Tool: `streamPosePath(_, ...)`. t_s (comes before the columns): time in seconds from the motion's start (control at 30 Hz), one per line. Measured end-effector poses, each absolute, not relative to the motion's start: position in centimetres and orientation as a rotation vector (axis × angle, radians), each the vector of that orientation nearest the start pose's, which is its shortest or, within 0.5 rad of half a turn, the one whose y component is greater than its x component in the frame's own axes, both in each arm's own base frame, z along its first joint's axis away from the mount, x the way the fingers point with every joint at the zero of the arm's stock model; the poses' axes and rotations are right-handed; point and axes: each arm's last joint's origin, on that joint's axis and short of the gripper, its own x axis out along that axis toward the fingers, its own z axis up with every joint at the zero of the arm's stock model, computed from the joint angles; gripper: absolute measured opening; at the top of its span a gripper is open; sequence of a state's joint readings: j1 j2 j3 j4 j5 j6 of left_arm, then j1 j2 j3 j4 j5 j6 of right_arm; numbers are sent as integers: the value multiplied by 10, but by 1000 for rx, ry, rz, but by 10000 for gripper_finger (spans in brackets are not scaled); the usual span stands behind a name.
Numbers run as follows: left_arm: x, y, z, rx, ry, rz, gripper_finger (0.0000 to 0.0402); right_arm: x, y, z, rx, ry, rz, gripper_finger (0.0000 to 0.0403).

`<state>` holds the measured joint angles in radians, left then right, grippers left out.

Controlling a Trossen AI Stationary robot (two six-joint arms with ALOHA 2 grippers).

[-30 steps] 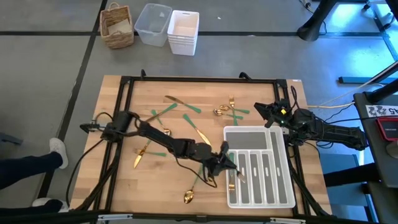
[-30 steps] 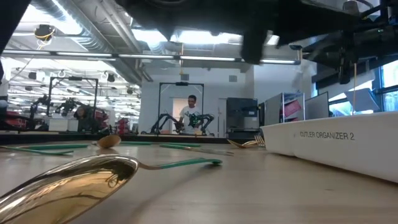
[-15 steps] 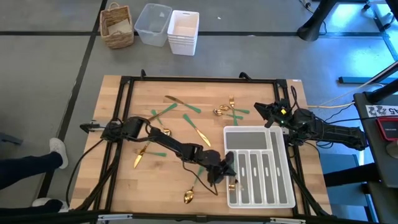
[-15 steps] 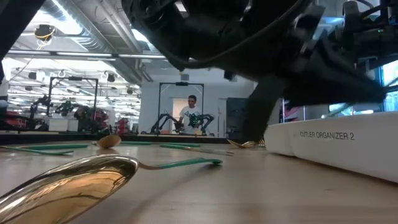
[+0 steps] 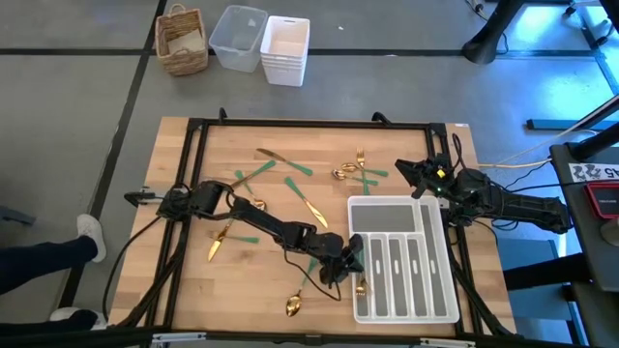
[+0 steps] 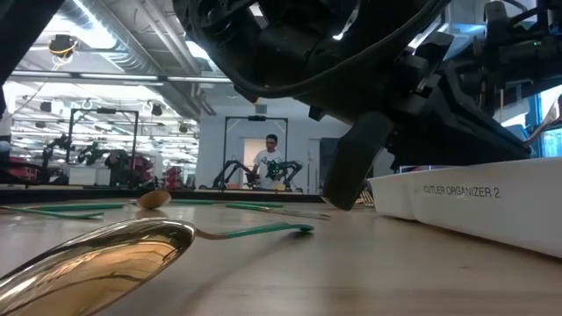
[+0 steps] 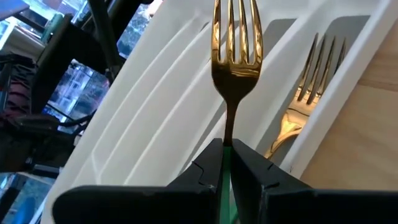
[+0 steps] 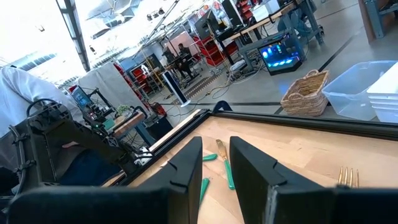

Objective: Sort silverware
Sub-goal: Put the green fork in the white silverware tray

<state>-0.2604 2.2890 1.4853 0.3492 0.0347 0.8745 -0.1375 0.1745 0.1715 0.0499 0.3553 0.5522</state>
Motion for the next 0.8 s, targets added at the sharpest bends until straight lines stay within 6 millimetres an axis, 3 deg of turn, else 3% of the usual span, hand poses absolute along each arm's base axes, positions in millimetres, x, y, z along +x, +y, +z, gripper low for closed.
streamPosePath(0.6,475,-134,126,903,299,-461,17,98,-24,213,546,-182,-467,83)
streamPosePath(0.8,476,-133,126,878,313,-422,63,98,-24,213,546,-182,-467,83)
